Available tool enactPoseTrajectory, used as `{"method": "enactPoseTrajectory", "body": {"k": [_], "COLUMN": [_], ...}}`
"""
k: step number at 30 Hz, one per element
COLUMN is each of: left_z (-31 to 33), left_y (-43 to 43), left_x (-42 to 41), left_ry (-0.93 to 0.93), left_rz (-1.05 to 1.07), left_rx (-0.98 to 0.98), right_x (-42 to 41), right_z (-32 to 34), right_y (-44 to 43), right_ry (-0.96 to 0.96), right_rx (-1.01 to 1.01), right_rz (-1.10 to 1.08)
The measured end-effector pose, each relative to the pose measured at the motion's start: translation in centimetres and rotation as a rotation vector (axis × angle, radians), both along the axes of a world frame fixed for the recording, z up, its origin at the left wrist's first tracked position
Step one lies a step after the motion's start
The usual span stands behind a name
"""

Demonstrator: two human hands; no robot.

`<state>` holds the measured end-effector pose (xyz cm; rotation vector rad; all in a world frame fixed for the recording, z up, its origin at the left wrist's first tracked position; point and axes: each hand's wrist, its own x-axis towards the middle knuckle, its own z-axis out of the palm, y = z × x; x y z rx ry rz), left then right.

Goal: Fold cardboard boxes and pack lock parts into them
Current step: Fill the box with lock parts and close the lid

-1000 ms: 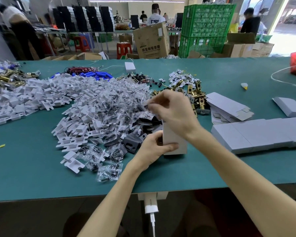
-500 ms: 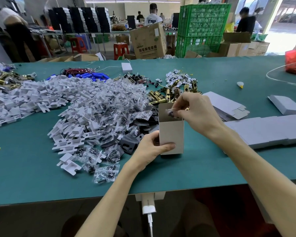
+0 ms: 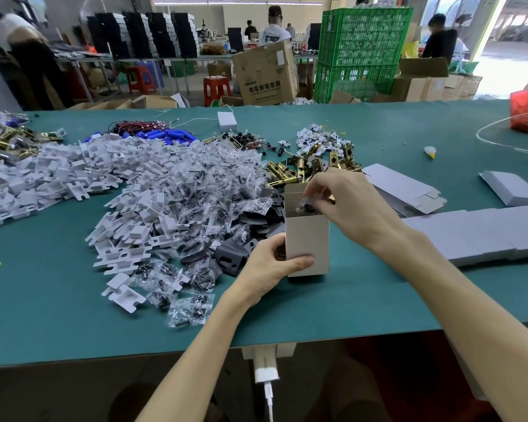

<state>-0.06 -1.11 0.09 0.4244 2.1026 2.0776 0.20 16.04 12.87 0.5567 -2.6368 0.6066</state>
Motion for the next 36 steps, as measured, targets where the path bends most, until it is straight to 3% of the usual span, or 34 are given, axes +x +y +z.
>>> {"method": "enactPoseTrajectory", "body": {"k": [8, 13, 18, 21, 26, 32, 36], "left_z": [0.1, 0.0, 0.0, 0.0, 0.4, 1.2, 1.2], "left_y": [0.0, 0.0, 0.0, 0.0, 0.0, -0.1, -0.3], "left_x": [0.0, 0.0, 0.0, 0.1, 0.3, 0.7, 0.5], "left_ry": [0.009, 0.015, 0.016, 0.022, 0.034, 0.061, 0.108], "left_rz": [-0.012, -0.01, 0.0, 0.001, -0.003, 0.139, 0.236], "left_rx": [0.0, -0.005, -0.011, 0.0, 0.101, 0.202, 0.239], "right_x": [0.4, 1.0, 1.7, 1.7, 1.2, 0.2, 0.5], "right_z": [0.2, 0.1, 0.7, 0.7, -0.2, -3.5, -5.2], "right_y": [0.3, 0.3, 0.4, 0.2, 0.4, 0.5, 0.1], "right_ry": [-0.024, -0.041, -0.143, -0.088, 0.103, -0.128, -0.073], "right_rx": [0.162, 0.433, 0.44, 0.347, -0.059, -0.351, -0.499], "right_rz": [-0.038, -0.041, -0.056, -0.077, -0.122, -0.031, 0.014]}}
